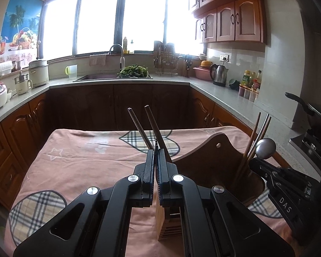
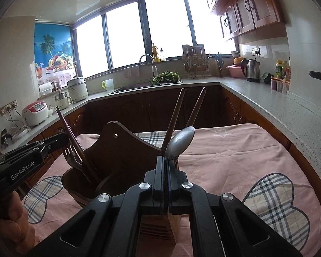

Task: Organize utensils

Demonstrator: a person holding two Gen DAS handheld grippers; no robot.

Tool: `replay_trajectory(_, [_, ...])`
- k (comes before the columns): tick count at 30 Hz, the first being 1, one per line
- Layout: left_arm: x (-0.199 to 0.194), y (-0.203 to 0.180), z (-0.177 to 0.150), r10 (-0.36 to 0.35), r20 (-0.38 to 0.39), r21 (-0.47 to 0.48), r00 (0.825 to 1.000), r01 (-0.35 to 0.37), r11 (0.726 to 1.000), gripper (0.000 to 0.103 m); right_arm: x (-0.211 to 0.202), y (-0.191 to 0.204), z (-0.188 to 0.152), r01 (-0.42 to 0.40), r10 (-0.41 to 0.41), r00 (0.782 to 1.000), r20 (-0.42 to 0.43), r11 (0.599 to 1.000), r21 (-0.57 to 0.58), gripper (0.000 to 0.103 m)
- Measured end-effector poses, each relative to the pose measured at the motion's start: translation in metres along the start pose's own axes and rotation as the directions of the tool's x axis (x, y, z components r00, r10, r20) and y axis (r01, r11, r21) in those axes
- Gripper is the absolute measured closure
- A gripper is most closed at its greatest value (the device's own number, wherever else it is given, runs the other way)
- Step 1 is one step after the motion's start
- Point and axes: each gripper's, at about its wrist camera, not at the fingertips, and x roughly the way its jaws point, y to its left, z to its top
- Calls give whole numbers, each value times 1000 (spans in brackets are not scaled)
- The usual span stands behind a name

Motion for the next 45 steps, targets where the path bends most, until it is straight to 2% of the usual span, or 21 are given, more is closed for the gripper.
replay_trajectory(17, [2, 0, -2, -59, -38, -18, 998, 58, 998, 99, 2, -6, 0, -51, 52, 998, -33, 998, 40, 100])
replay_trajectory(20, [2, 3, -1, -67, -44, -27, 997, 66, 997, 99, 1, -8, 1, -50, 52, 998, -33, 998, 50, 96])
replay_trajectory(28, [0, 1, -2, -73, -55, -25, 996, 72, 997, 97, -4, -9, 3, -46, 47, 999, -26, 997, 56, 95])
replay_trajectory(32, [-3, 2, -3, -70, -52, -23, 996, 69, 997, 96, -7, -9, 2, -40, 42, 999, -30, 998, 57, 91])
replay_trajectory(35, [-7, 5, -4, -69, -52, -31, 996, 67, 997, 88, -11, -12, 2, -36, 38, 999, -27, 997, 67, 86])
replay_trajectory(39, [-13, 10, -6, -61, -50, -43, 997, 59, 997, 71, -16, -18, 0, -31, 34, 999, -24, 996, 87, 75])
replay_trajectory(41, [-16, 13, -8, -56, -53, -49, 997, 53, 997, 60, -19, -20, 0, -34, 36, 999, -21, 995, 96, 65])
replay_trajectory(43, [-20, 15, -10, -46, -55, -58, 997, 43, 997, 41, -24, -21, 0, -33, 35, 999, -14, 994, 103, 58])
replay_trajectory(45, [-26, 19, -12, -39, -52, -67, 998, 36, 997, 33, -29, -22, 0, -33, 34, 999, -5, 994, 108, 47])
